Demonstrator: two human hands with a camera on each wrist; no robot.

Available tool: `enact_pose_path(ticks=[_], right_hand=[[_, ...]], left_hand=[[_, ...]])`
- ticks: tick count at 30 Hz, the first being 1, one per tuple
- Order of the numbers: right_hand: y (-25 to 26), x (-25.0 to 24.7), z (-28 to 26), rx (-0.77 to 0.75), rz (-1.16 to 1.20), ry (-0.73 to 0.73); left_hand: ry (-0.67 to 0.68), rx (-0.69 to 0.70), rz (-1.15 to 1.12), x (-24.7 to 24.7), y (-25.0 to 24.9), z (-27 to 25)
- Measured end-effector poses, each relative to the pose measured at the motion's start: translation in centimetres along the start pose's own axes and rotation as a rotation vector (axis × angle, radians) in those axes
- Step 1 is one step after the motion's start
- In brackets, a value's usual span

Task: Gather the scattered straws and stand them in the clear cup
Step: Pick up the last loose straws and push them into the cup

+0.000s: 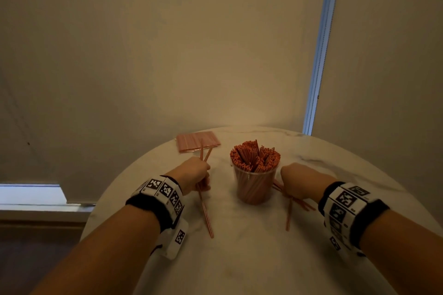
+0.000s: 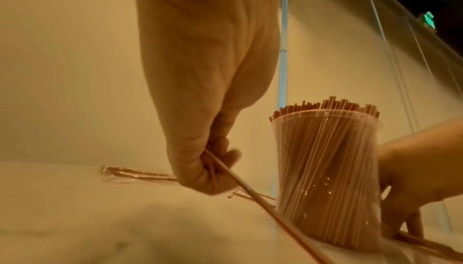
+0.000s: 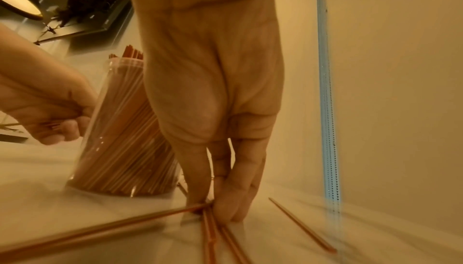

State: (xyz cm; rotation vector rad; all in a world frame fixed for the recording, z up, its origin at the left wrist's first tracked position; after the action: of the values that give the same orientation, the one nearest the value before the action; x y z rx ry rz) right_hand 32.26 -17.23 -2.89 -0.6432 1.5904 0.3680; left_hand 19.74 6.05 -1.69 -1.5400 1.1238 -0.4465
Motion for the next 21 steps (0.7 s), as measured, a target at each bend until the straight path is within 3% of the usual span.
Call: enact_pose_path(ticks=[3, 7, 12, 18, 21], right_hand=[[0.3, -0.4, -0.3, 0.013, -0.001, 0.019], [0.6, -0.8, -0.7, 0.033, 0.015, 0.079], [0.1, -1.9, -1.1, 0.092, 0.075, 0.101], [-3.8, -4.7, -1.3, 0.189, 0.517, -0.056], [-4.5, -7.5, -2.4, 0.147, 0.669, -0.199]], left_hand=[[-0.042, 0.011, -0.173, 0.2, -0.5, -0.5], [-0.003, 0.021, -0.318, 0.2, -1.2, -1.4], [-0.044, 0.118, -0.473, 0.4, -2.1, -2.7], [-0.051, 0.231, -0.614, 1.1, -4.2, -3.8], [-0.006, 0.283, -0.645, 2.0, -5.3, -4.2]])
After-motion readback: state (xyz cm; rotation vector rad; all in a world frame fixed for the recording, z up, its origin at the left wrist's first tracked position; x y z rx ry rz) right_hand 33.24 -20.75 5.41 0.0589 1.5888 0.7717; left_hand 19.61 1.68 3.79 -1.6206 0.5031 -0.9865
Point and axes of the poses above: each hand's wrist, its own z-axis towards the middle knuckle, its own x-axis out of the palm, y = z × x, the point moved 1 cm from there along z, towards the middle knuckle
